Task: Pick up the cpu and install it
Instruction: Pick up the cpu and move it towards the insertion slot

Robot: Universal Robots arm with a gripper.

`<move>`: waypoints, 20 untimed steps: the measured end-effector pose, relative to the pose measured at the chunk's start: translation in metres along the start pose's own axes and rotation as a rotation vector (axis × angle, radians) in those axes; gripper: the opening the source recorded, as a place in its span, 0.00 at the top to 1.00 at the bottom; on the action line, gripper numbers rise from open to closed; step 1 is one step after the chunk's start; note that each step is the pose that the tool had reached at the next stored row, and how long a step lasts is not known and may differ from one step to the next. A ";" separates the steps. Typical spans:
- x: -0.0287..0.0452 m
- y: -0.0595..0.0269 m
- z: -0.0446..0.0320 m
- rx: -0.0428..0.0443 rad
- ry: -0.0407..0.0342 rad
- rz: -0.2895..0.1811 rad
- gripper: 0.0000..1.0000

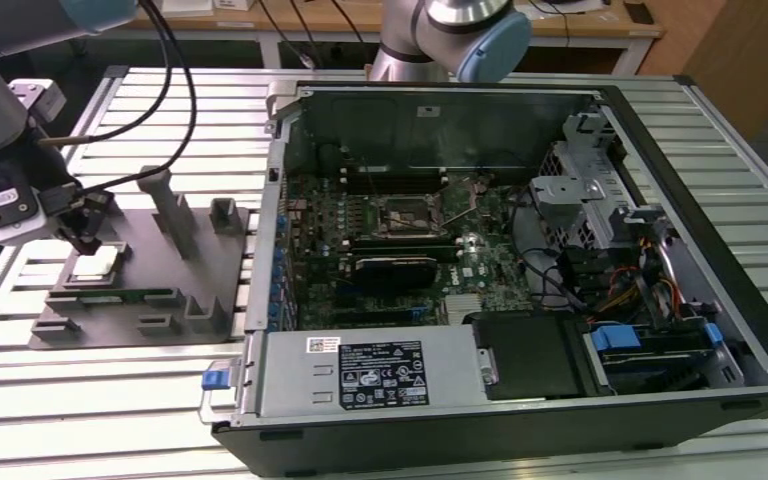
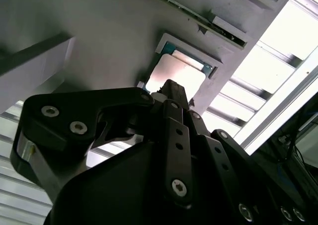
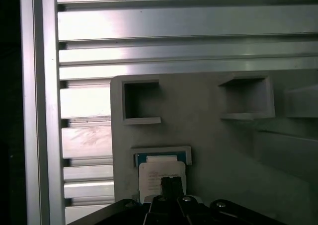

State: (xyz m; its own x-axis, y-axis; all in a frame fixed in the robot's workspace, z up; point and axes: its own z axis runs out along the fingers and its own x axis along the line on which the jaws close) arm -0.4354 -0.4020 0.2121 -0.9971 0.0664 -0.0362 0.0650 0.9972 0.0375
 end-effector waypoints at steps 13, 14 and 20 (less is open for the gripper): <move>0.0033 -0.0069 0.0108 -0.0002 -0.0012 -0.005 0.89; 0.0034 -0.0069 0.0110 -0.0002 -0.0012 -0.005 0.89; 0.0033 -0.0070 0.0110 -0.0002 -0.0012 -0.005 0.89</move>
State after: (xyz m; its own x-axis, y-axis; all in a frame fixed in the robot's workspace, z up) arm -0.4387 -0.4084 0.2007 -0.9974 0.0616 -0.0376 0.0602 0.9975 0.0375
